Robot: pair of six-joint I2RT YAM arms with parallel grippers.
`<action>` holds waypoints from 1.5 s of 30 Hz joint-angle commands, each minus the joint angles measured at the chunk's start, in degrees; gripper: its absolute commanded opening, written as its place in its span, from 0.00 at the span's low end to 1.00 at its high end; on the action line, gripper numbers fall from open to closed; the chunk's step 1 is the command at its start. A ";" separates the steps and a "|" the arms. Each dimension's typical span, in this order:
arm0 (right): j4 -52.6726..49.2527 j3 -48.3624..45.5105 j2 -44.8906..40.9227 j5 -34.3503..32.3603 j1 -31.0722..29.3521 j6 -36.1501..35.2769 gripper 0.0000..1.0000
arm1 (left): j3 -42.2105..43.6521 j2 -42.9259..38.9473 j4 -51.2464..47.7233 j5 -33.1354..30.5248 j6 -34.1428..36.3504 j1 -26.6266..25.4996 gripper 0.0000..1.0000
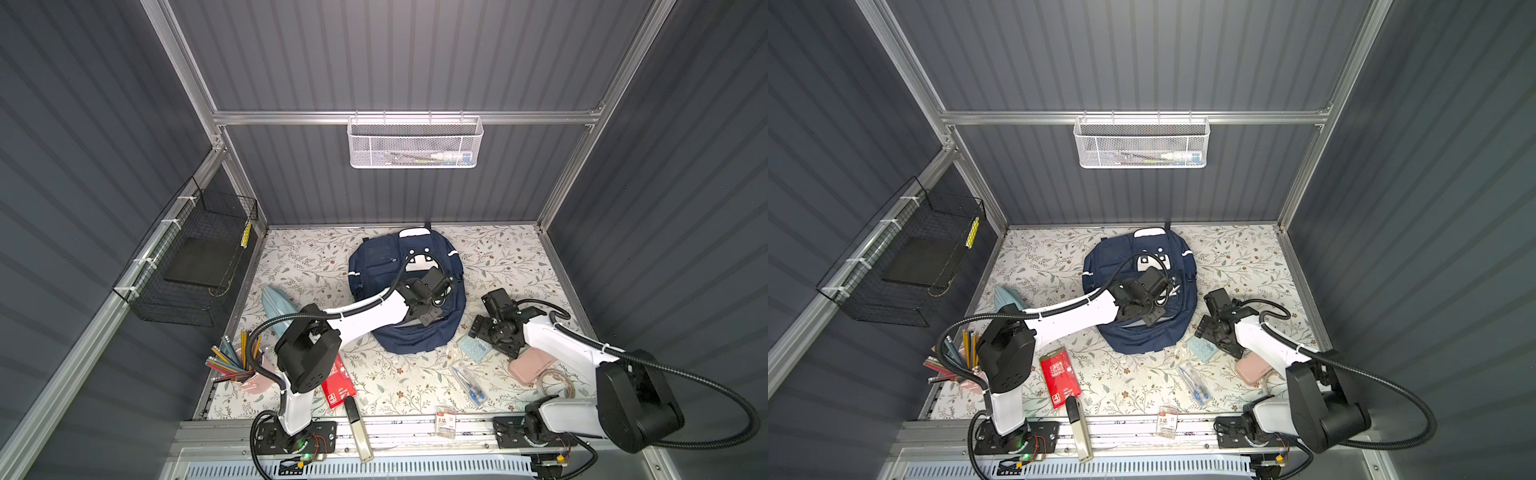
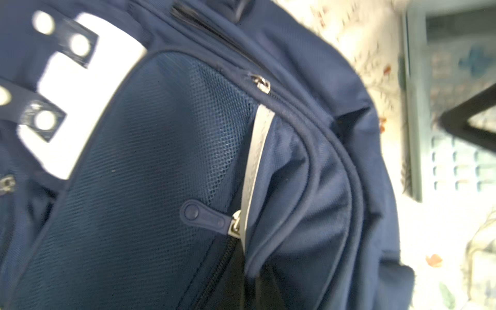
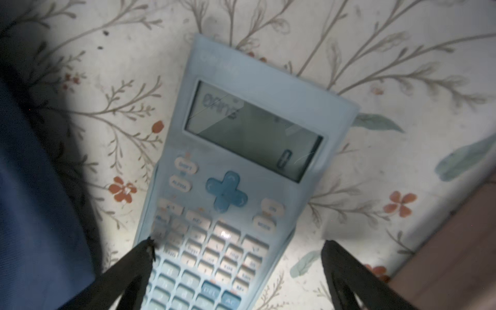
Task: Pack the student bag
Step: 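Grasp the calculator with the right gripper while left pulls the bag opening wide, then insert the calculator into the open backpack with the right gripper and release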
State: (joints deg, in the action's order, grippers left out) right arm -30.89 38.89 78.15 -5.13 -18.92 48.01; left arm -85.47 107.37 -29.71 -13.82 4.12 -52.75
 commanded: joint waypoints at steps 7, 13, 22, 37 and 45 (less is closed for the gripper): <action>1.04 7.32 7.32 0.00 0.91 -1.26 0.99 | -3.36 -9.41 -8.27 1.85 -11.92 4.13 0.00; 1.12 7.29 9.42 -0.74 0.70 -4.75 0.99 | -1.87 -9.90 -7.97 4.15 -13.53 5.19 0.00; -3.77 17.12 17.85 -2.14 -3.17 -11.71 0.99 | -0.66 -10.84 -6.96 8.07 -15.21 7.74 0.00; -7.78 18.90 18.86 -3.38 -4.28 -10.90 0.83 | -5.72 -15.37 -9.37 15.76 -15.81 12.48 0.00; -4.02 15.76 9.23 -1.45 -4.20 -13.27 0.70 | -5.96 -13.64 -8.37 19.12 -16.42 13.23 0.00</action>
State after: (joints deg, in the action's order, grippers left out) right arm -35.38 55.35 89.78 -6.98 -23.07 35.77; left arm -89.25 94.61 -37.76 2.68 -10.83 -40.05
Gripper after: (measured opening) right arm 0.856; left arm 0.069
